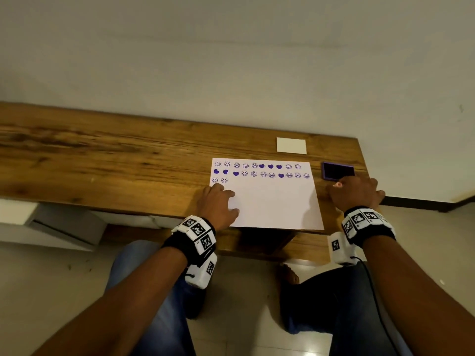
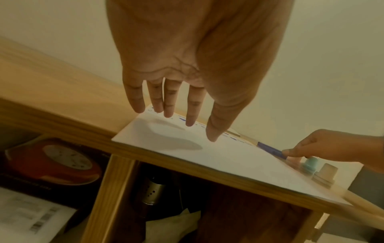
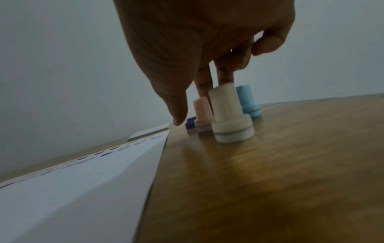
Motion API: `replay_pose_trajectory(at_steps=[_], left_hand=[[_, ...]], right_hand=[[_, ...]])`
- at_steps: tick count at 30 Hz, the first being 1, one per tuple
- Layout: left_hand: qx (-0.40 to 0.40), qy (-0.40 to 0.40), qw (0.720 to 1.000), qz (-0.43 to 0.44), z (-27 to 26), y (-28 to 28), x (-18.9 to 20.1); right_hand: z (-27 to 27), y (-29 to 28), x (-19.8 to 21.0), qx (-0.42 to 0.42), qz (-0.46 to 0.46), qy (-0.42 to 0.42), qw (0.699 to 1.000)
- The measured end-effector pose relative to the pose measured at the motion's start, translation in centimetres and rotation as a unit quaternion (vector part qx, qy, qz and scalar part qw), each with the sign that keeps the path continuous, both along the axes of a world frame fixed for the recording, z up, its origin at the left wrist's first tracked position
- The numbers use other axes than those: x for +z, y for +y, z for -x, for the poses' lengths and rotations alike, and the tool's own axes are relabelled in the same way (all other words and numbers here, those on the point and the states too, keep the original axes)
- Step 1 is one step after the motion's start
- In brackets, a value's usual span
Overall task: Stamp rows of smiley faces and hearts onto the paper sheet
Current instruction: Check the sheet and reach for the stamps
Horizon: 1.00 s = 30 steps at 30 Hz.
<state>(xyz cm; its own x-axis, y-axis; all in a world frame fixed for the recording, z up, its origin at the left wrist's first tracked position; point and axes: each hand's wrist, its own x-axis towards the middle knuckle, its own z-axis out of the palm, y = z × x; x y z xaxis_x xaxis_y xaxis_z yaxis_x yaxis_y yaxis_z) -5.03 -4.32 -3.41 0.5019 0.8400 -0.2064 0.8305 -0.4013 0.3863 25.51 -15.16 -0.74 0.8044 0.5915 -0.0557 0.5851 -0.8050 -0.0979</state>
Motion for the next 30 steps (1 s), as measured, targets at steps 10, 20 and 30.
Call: replay_pose_trajectory(at_steps=[10,20,30], left_hand=[[-0.019,0.048,0.999,-0.012,1.0,-0.3,0.4],[-0.029,0.059,0.998,0.005,0.9,0.3,1.3],[-0.019,0.059,0.998,0.013,0.5,0.3,1.4]], right_hand=[[7.2,-1.7,-0.4,0.079,-0.022,-0.015,0.996],[10.4,-0.7,-0.5,0.036,-0.162,0.263,0.95],[7.2,-1.0,1.0,0.009,-0.038,0.18,0.983]])
